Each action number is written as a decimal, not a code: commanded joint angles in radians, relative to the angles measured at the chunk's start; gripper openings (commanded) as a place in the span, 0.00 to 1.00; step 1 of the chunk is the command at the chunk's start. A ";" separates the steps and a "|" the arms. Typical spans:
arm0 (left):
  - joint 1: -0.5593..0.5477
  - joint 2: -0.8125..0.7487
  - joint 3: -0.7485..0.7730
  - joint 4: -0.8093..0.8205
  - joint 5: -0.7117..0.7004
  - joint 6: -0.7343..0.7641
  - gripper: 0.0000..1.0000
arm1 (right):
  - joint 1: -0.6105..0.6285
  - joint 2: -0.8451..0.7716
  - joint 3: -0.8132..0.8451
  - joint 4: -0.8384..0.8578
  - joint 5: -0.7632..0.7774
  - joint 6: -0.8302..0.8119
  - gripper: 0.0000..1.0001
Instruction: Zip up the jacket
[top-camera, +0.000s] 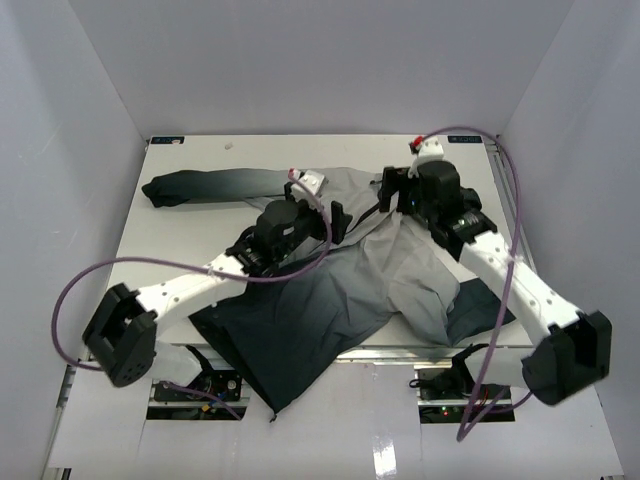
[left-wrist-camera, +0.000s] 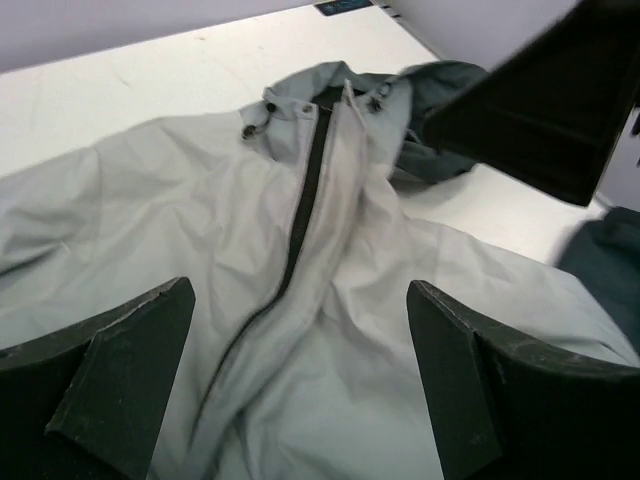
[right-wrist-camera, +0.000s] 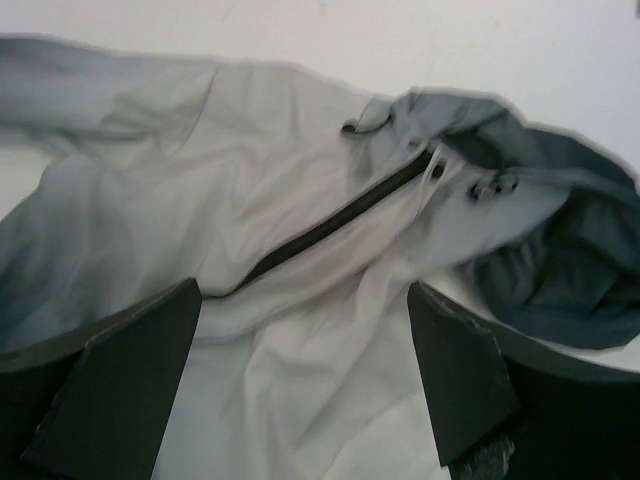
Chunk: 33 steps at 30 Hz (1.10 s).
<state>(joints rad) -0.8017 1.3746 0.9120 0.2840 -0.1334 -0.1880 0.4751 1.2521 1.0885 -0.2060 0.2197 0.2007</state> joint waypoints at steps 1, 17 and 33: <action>-0.005 -0.195 -0.163 -0.061 0.118 -0.120 0.98 | 0.046 -0.184 -0.184 -0.018 -0.030 0.108 0.90; -0.134 -0.633 -0.468 0.039 0.024 -0.083 0.98 | 0.076 -0.699 -0.517 0.041 -0.090 0.063 0.90; -0.159 -0.563 -0.419 -0.060 -0.129 -0.094 0.98 | 0.076 -0.633 -0.596 0.138 -0.141 0.145 0.90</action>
<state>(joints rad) -0.9552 0.7418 0.4399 0.2704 -0.1815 -0.2778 0.5457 0.5478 0.5409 -0.1871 0.1465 0.2823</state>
